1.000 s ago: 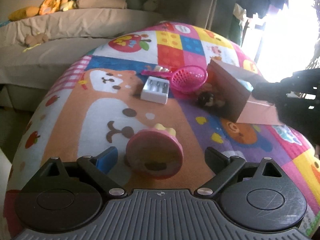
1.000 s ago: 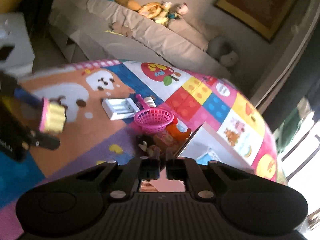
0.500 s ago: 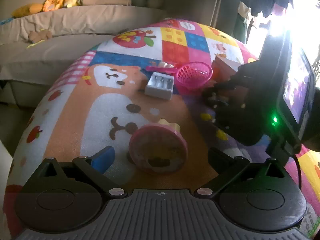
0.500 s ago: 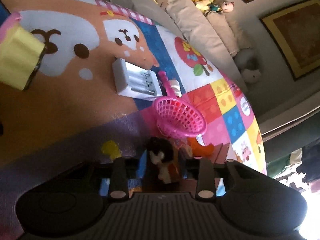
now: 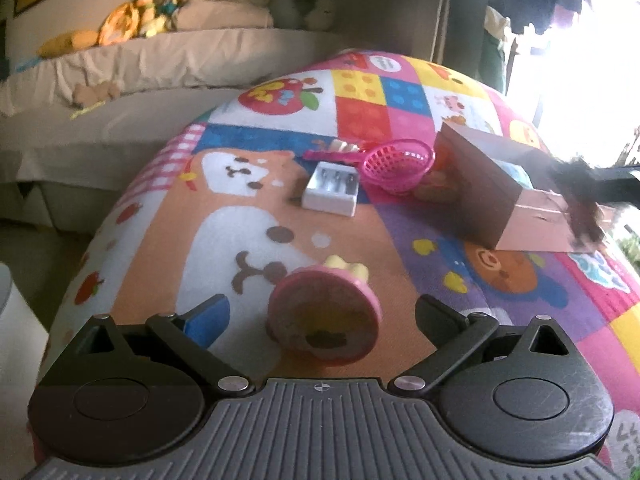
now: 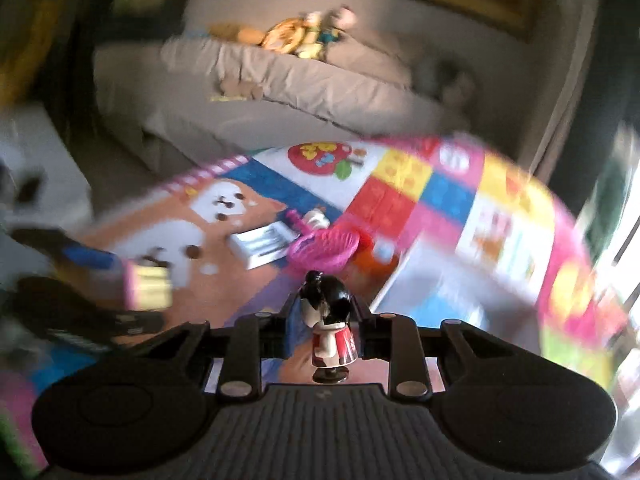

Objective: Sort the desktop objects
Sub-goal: 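Carry the pink container to the box with left tool while right tool carries the doll there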

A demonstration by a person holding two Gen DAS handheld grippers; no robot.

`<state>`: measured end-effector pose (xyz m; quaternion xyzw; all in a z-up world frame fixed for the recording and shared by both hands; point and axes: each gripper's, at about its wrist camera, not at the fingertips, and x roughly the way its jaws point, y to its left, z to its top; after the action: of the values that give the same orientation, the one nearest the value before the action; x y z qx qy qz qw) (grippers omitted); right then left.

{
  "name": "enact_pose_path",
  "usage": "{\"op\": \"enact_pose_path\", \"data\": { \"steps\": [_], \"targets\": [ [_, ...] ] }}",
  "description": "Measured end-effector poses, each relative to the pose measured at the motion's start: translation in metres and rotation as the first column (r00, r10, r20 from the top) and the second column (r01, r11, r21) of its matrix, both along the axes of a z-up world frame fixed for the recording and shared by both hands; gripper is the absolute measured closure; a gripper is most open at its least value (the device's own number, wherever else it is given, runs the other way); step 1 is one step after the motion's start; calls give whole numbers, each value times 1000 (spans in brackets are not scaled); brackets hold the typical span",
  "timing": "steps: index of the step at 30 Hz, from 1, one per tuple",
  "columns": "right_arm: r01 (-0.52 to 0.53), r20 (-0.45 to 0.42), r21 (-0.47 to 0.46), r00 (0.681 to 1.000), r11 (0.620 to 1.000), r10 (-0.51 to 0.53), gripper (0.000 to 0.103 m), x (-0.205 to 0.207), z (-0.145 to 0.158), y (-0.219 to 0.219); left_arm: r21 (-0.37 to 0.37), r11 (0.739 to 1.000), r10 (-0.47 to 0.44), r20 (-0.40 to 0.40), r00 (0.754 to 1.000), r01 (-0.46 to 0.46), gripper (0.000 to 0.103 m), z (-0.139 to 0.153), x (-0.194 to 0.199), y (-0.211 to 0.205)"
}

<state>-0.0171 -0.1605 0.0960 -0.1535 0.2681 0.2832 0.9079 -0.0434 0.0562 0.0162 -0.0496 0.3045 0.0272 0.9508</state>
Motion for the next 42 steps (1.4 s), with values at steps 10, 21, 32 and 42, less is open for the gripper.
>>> {"op": "enact_pose_path", "data": {
  "steps": [10, 21, 32, 42],
  "targets": [
    [224, -170, 104, 964, 969, -204, 77, -34, -44, -88, 96, 994, -47, -10, 999, 48, 43, 12, 3, -22],
    [215, 96, 266, 964, 940, -248, 77, -24, 59, -141, 223, 908, -402, 218, 889, 355, 75, 134, 31, -107],
    [211, -126, 188, 974, 959, -190, 77, -6, -11, -126, 204, 871, -465, 56, 883, 446, 30, 77, 11, -95],
    [217, -227, 98, 955, 971, -191, 76, -26, -60, -113, 89, 769, -621, -128, 773, 633, 10, 42, -44, -94]
  ]
}}
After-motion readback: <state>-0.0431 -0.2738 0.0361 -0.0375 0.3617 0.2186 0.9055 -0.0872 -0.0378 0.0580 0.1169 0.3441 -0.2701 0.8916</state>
